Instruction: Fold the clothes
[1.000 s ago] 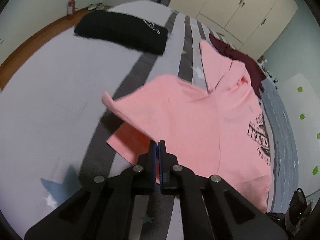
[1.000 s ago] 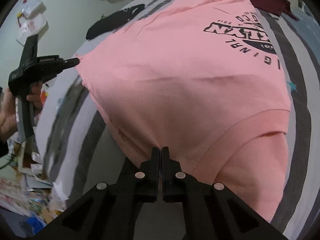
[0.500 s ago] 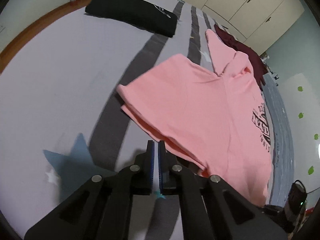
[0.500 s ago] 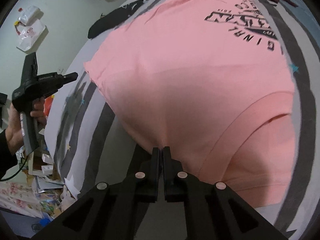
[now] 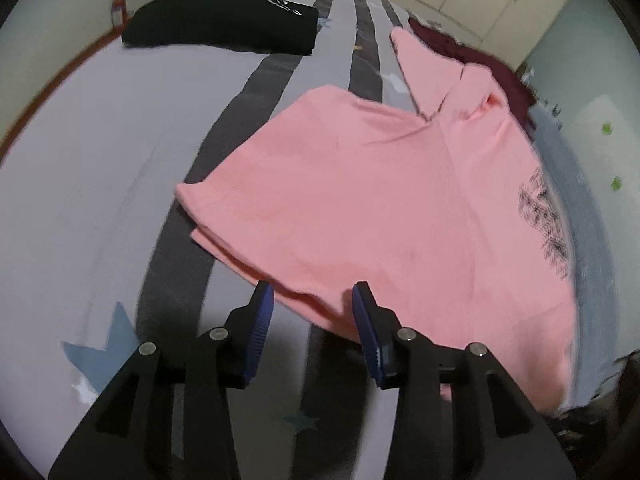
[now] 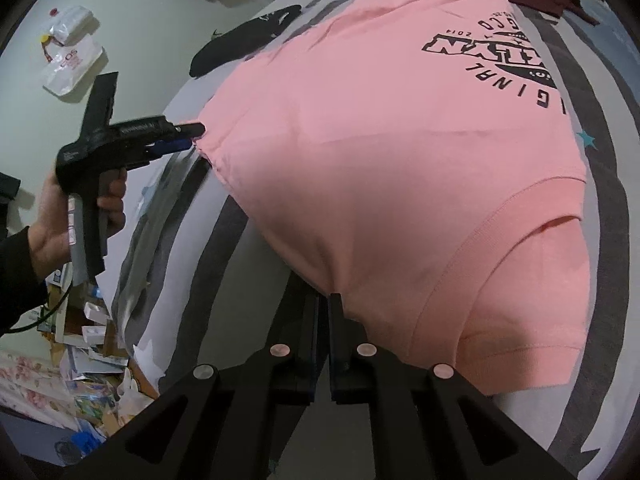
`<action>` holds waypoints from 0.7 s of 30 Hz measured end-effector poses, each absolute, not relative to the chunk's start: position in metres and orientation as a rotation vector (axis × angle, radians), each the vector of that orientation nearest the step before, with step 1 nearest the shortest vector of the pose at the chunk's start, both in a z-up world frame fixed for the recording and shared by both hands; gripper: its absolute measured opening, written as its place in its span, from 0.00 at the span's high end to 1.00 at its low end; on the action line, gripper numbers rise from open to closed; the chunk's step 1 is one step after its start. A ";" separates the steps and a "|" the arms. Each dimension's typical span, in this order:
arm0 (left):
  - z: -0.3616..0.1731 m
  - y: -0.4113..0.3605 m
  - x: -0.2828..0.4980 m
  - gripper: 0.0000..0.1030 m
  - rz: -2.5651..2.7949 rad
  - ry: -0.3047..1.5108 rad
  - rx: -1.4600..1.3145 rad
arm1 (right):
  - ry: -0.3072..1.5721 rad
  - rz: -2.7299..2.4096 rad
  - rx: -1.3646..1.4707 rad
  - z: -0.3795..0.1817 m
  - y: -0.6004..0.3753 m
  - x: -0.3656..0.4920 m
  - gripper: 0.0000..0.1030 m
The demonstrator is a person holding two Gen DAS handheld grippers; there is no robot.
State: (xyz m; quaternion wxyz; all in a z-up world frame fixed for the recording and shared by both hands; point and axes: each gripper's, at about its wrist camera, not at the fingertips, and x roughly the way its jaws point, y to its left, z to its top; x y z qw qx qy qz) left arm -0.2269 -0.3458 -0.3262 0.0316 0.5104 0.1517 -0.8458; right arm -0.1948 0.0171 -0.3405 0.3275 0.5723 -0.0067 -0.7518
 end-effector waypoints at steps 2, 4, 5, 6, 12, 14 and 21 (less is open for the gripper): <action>-0.313 -0.337 -0.222 0.63 -2.668 0.384 1.527 | -0.015 -1.992 1.488 -0.335 0.020 -0.195 0.94; -0.301 -0.324 -0.219 0.63 -2.737 0.339 1.501 | -0.029 -2.031 1.472 -0.330 0.019 -0.201 0.94; -0.299 -0.318 -0.219 0.63 -2.761 0.322 1.502 | -0.037 -2.052 1.463 -0.328 0.018 -0.204 0.90; -0.299 -0.309 -0.221 0.63 -2.786 0.298 1.508 | -0.046 -2.076 1.457 -0.327 0.018 -0.210 0.83; -0.317 -0.267 -0.228 0.63 -2.854 0.218 1.592 | -0.054 -2.189 1.434 -0.325 0.018 -0.246 0.77; -0.331 -0.262 -0.225 0.63 -2.827 0.166 1.640 | -0.043 -2.215 1.424 -0.323 0.015 -0.257 0.77; -0.330 -0.274 -0.219 0.63 -2.761 0.100 1.710 | -0.089 -2.265 1.520 -0.341 0.028 -0.284 0.76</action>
